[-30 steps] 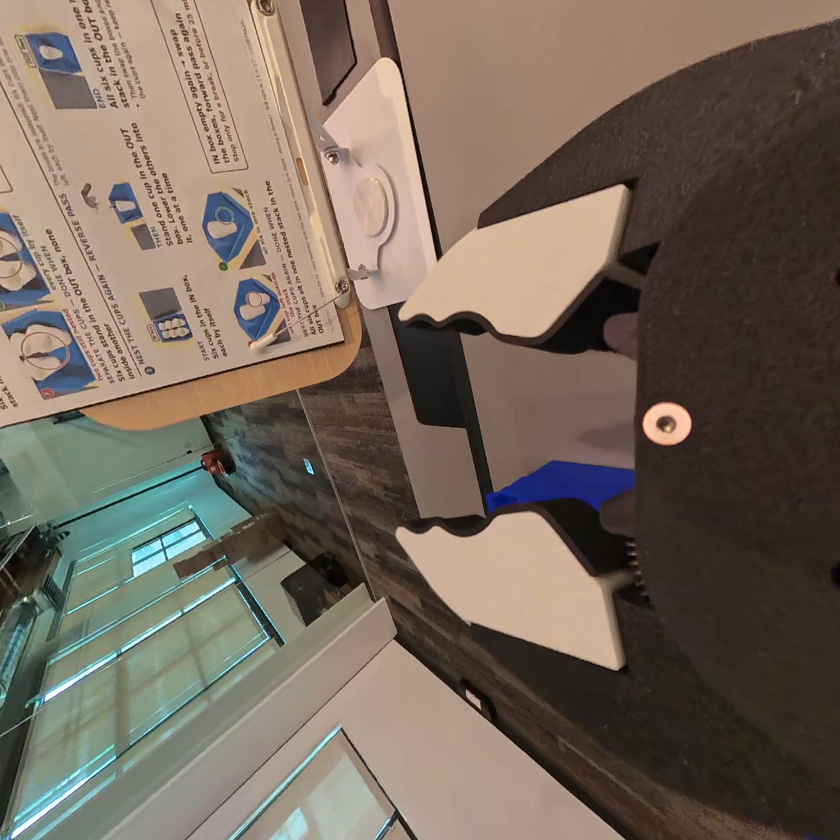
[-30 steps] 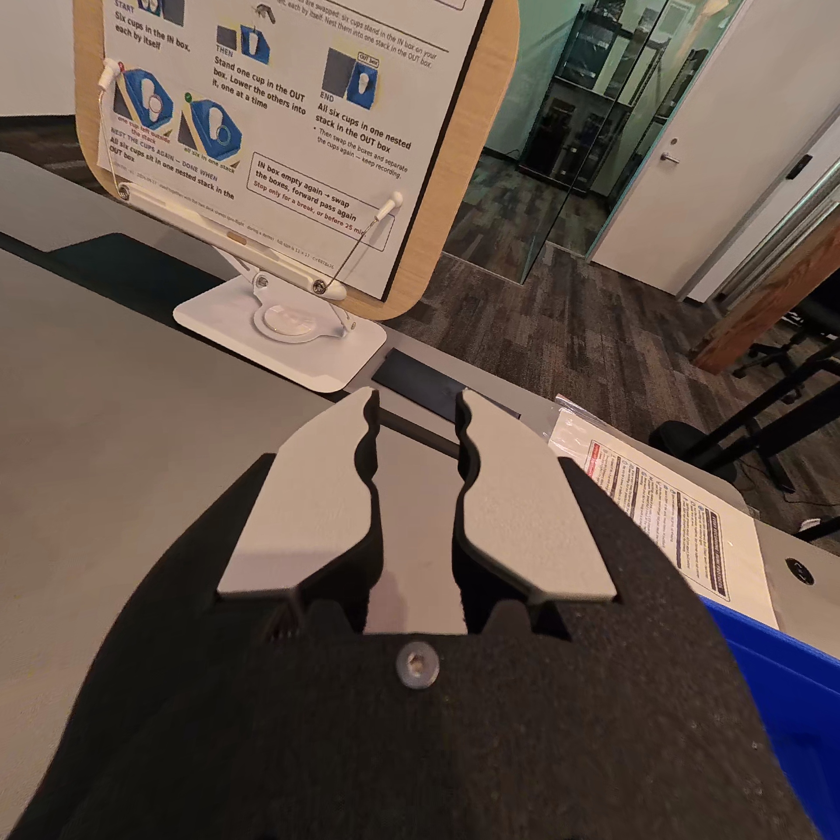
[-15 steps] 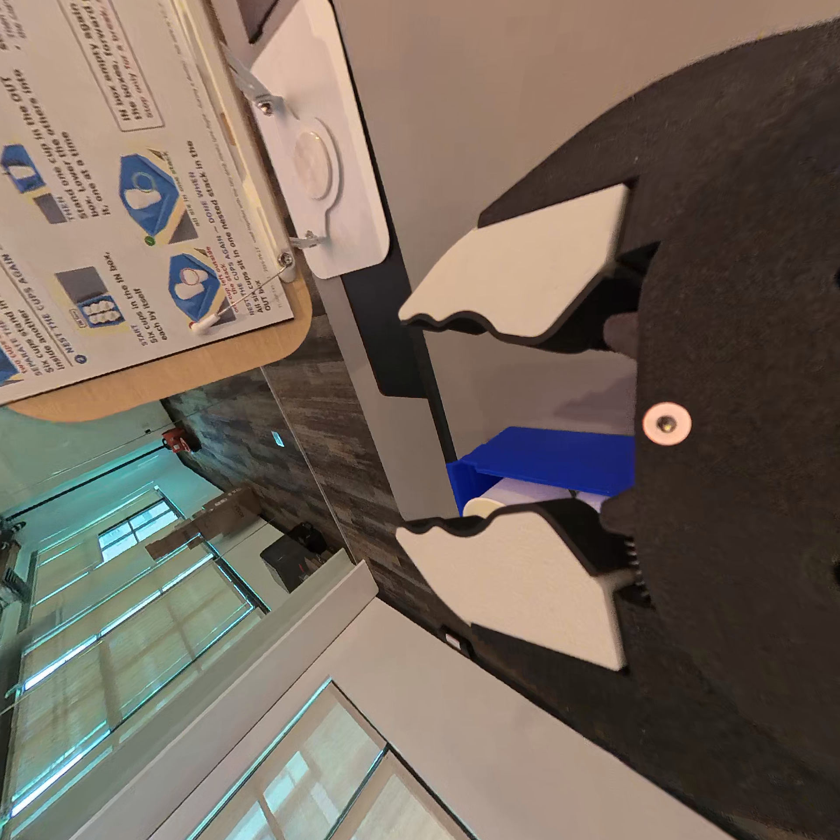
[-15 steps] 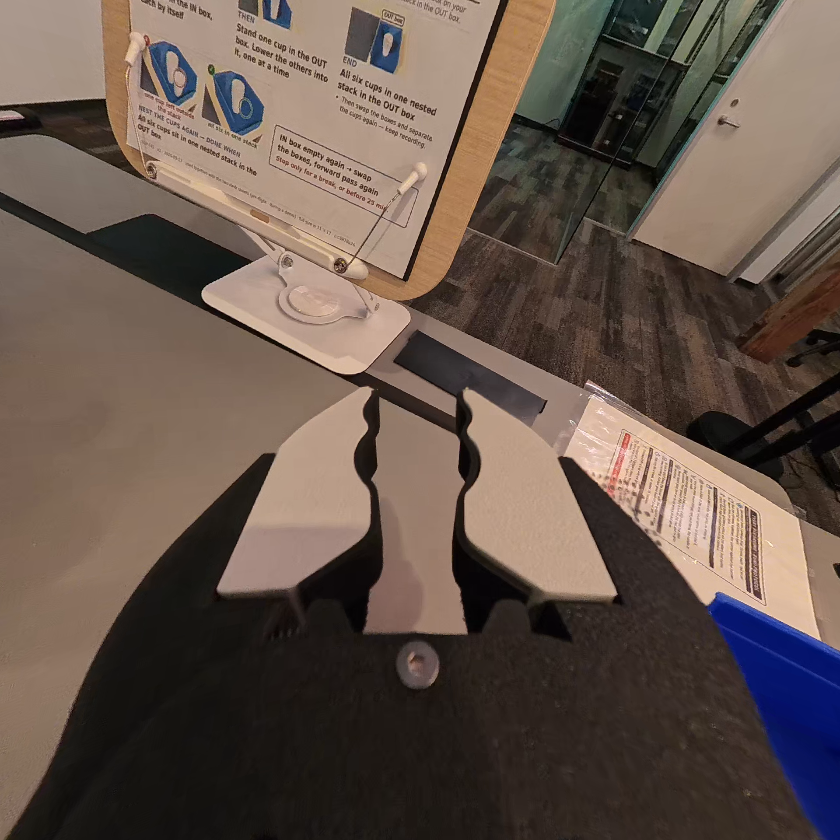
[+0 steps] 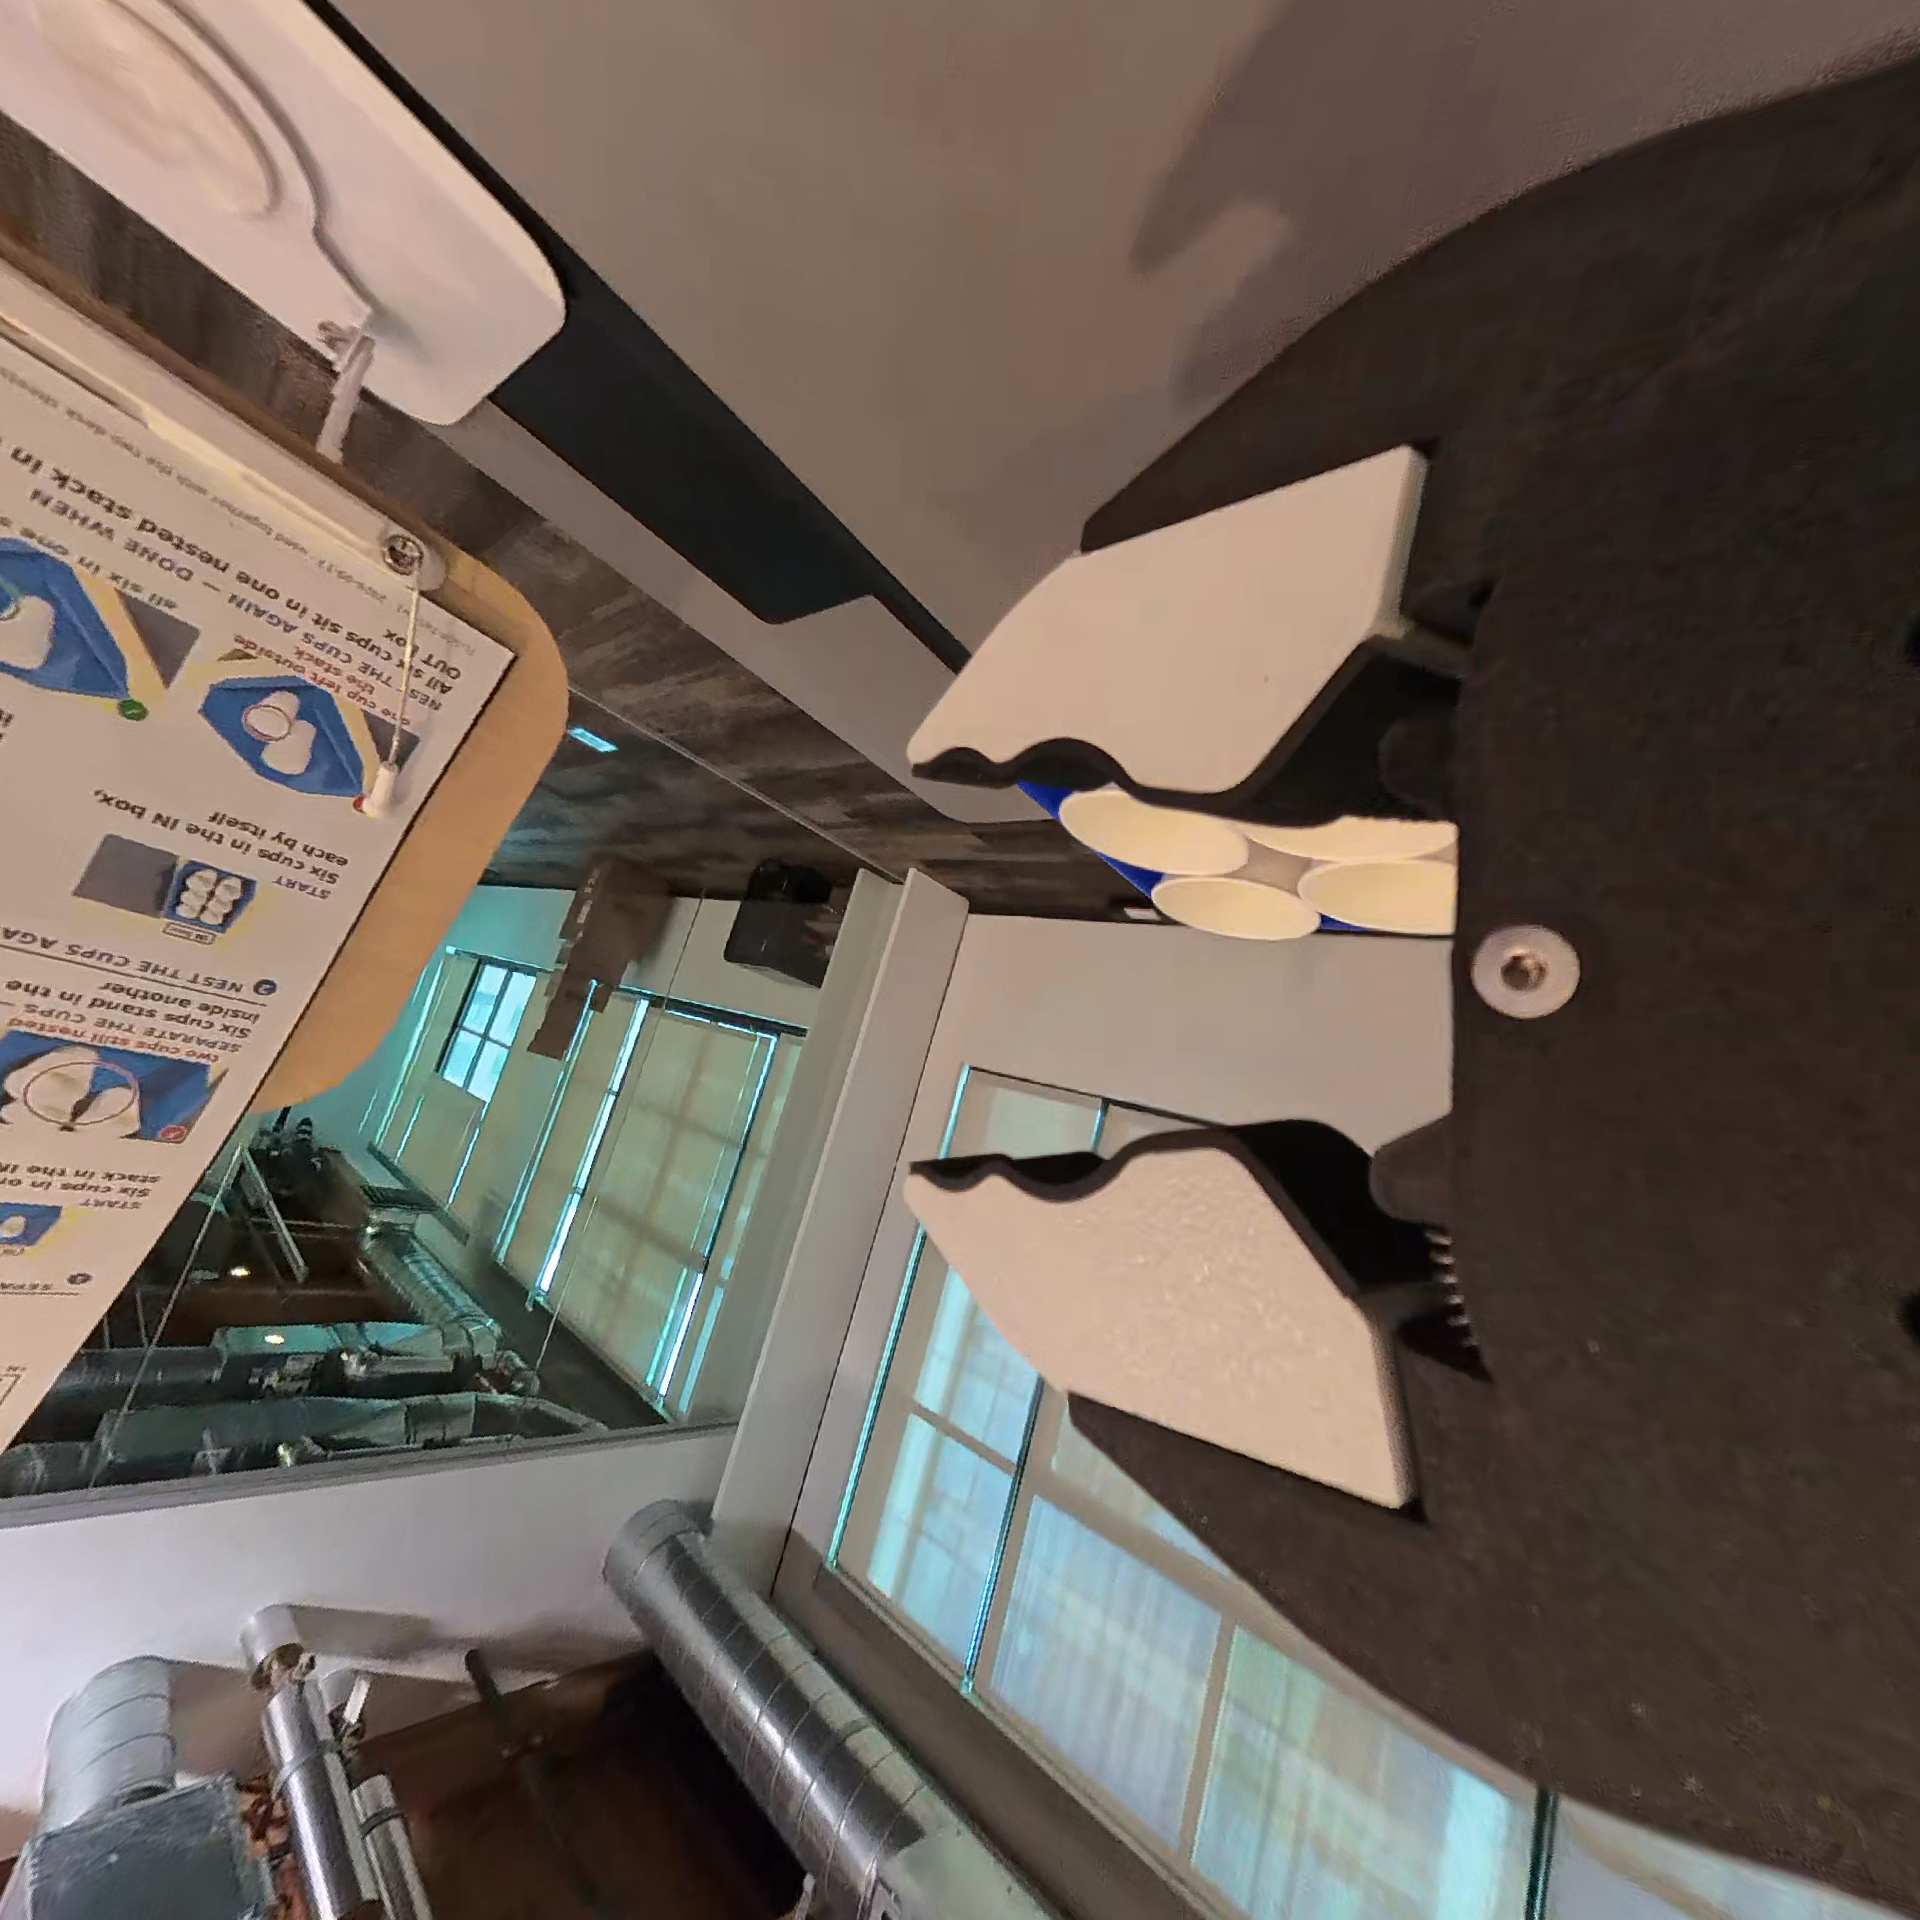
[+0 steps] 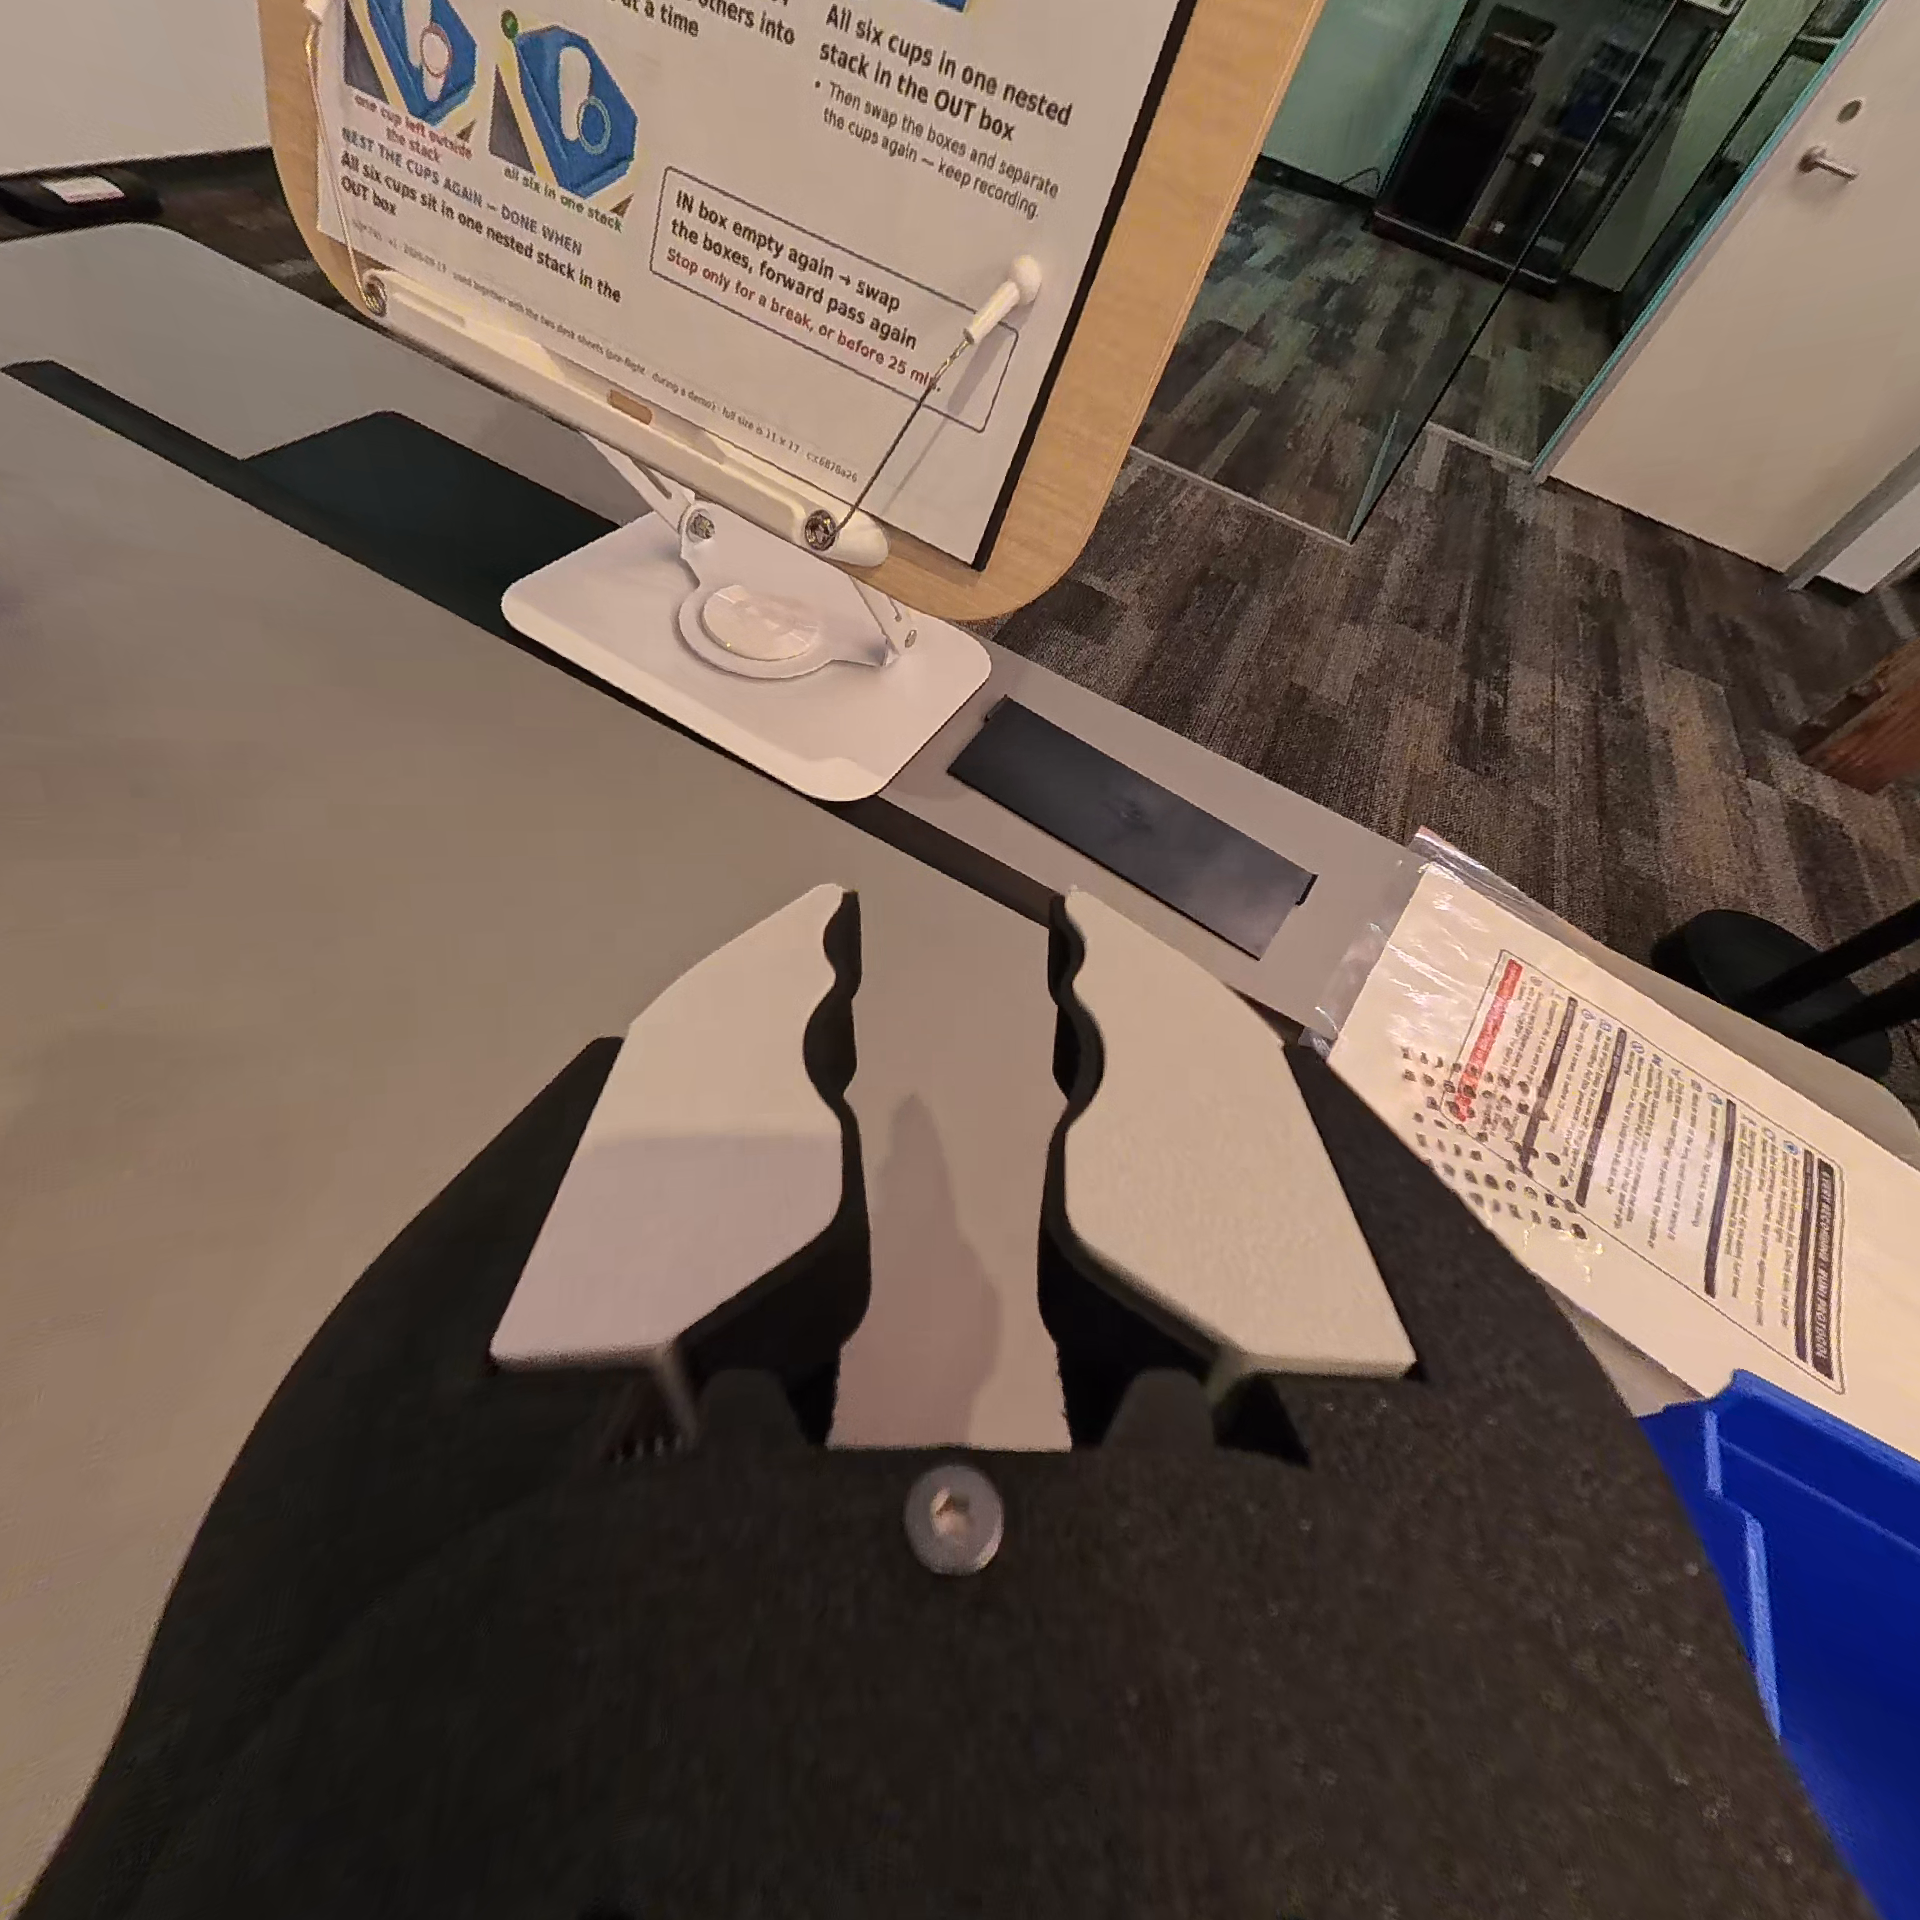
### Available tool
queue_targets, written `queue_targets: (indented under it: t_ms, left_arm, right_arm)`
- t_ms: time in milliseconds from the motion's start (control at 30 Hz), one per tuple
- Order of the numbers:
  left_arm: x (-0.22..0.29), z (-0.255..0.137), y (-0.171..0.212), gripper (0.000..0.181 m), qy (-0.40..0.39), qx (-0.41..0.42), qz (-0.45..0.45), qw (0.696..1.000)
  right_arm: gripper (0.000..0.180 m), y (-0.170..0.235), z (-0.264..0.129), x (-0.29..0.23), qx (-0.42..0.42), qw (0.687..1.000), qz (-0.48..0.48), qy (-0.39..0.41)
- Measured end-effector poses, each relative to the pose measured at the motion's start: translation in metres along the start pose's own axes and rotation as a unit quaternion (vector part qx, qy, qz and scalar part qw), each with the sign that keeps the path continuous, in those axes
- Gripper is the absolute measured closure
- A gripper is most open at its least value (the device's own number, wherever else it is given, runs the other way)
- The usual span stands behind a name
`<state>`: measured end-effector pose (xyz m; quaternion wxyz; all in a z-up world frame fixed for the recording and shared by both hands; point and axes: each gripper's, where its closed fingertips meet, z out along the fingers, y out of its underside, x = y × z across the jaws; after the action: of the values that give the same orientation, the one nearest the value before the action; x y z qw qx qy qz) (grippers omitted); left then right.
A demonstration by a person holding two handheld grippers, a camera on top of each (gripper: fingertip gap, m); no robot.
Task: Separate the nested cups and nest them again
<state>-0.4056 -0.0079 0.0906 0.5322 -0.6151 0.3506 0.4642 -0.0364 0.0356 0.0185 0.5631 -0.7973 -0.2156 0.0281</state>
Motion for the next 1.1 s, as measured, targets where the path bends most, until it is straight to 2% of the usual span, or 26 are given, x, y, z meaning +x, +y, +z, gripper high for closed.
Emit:
queue_targets:
  t_ms: [233, 600, 733, 867, 1000, 1100]
  left_arm:
    - [-0.001, -0.005, 0.018, 0.112, -0.007, -0.020, 0.027, 0.999]
    - [0.006, -0.009, 0.062, 0.109, 0.036, -0.074, 0.036, 0.996]
    - [0.006, -0.012, 0.088, 0.109, 0.071, -0.101, 0.029, 0.992]
    - [0.011, -0.019, 0.127, 0.109, 0.163, -0.141, -0.021, 0.976]
    - [-0.020, -0.016, 0.170, 0.112, 0.123, -0.174, -0.041, 0.976]
    - [-0.034, -0.018, 0.189, 0.112, 0.104, -0.185, -0.057, 0.976]
  right_arm:
    - [0.145, 0.011, 0.007, 0.000, -0.022, 1.000, -0.001, -0.002]
    - [0.143, 0.025, 0.015, -0.004, -0.054, 0.998, -0.006, -0.012]
    - [0.143, 0.029, 0.017, -0.005, -0.062, 0.998, -0.004, -0.018]
    - [0.143, 0.035, 0.019, -0.008, -0.074, 0.997, -0.003, -0.030]
    - [0.143, 0.040, 0.022, -0.008, -0.084, 0.996, -0.004, -0.030]
    - [0.143, 0.043, 0.024, -0.009, -0.089, 0.996, -0.004, -0.031]
